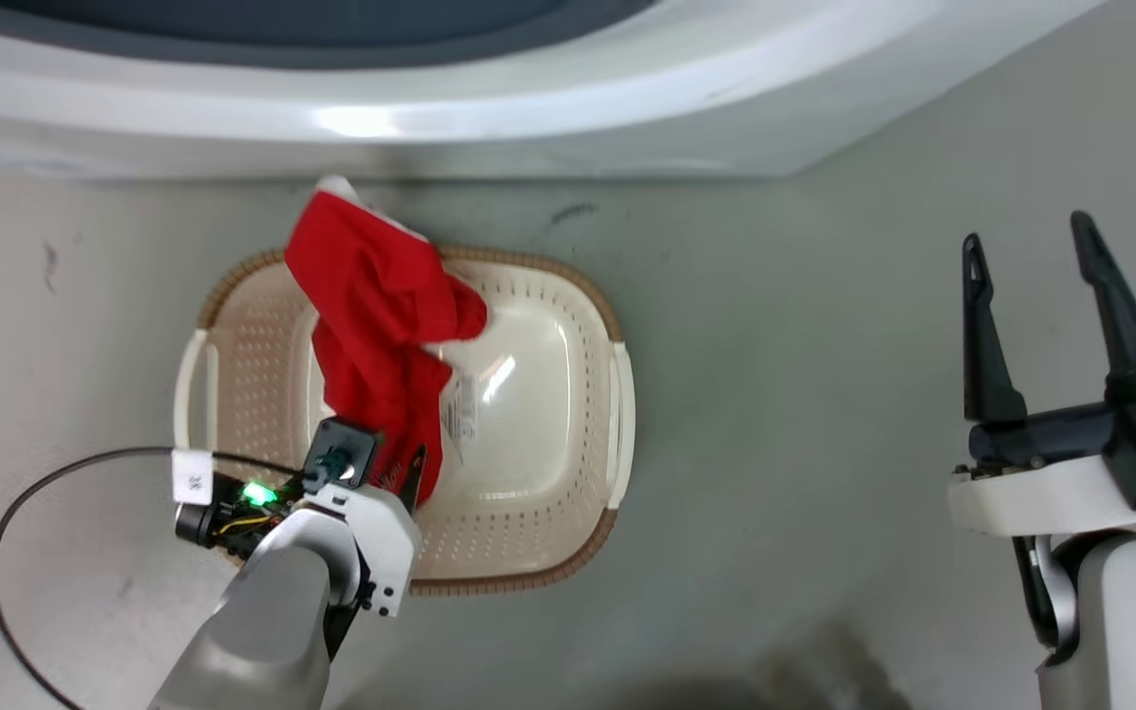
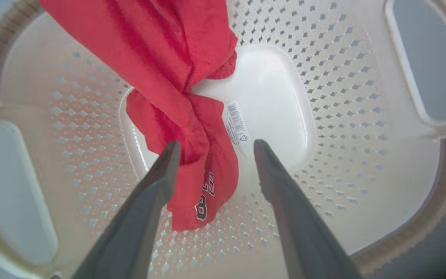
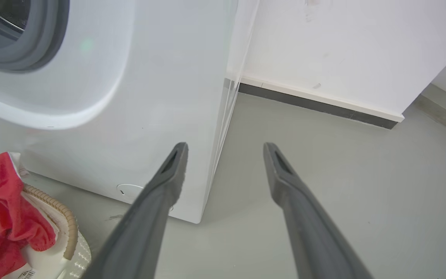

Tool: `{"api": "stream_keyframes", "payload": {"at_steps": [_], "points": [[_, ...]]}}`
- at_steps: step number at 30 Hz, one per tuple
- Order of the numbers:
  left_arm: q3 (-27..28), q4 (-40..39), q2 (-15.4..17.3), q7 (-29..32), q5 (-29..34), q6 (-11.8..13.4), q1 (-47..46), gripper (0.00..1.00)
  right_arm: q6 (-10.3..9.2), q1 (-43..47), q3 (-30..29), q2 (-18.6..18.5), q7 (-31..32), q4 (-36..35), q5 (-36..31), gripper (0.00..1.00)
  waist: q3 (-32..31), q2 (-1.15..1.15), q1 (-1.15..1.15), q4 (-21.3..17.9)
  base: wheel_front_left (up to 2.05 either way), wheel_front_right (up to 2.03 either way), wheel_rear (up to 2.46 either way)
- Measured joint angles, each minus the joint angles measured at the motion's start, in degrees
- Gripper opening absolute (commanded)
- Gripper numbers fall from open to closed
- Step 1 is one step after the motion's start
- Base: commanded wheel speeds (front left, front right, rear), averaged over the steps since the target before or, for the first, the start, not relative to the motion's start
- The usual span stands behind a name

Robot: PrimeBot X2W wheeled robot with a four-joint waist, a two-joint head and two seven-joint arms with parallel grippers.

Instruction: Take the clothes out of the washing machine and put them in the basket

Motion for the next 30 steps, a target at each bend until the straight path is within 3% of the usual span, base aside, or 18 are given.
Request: {"api": "stream_keyframes", "payload": {"at_steps": [10, 16, 24, 30], "points": [[1.48, -16.26, 1.44, 0.0, -1.4, 0.4, 11.38, 1.0, 0.0, 3.98, 0.12, 0.0, 0.0, 5.58, 2.04, 1.0, -12.15, 0.0, -0.01, 0.11, 0.0, 0.0, 0.0], [4.46, -29.97, 1.67, 0.0, -1.92, 1.51, 18.12, 1.0, 0.0, 6.64, 0.36, 0.0, 0.0, 7.71, 3.31, 1.0, -20.07, 0.0, -0.02, -0.08, 0.0, 0.0, 0.0], [6.24, -41.85, 2.19, 0.0, -0.68, 1.52, 22.83, 1.0, 0.0, 8.55, 0.58, 0.0, 0.0, 8.9, 5.46, 1.0, -26.12, 0.0, -0.02, -0.47, 0.0, 0.0, 0.0], [6.11, -46.34, 3.97, 0.0, 1.38, 1.3, 23.48, 1.0, 0.0, 8.86, 1.55, 0.0, 0.0, 9.1, 6.62, 1.0, -27.78, 0.0, -0.02, -2.21, 0.0, 0.0, 0.0]]}}
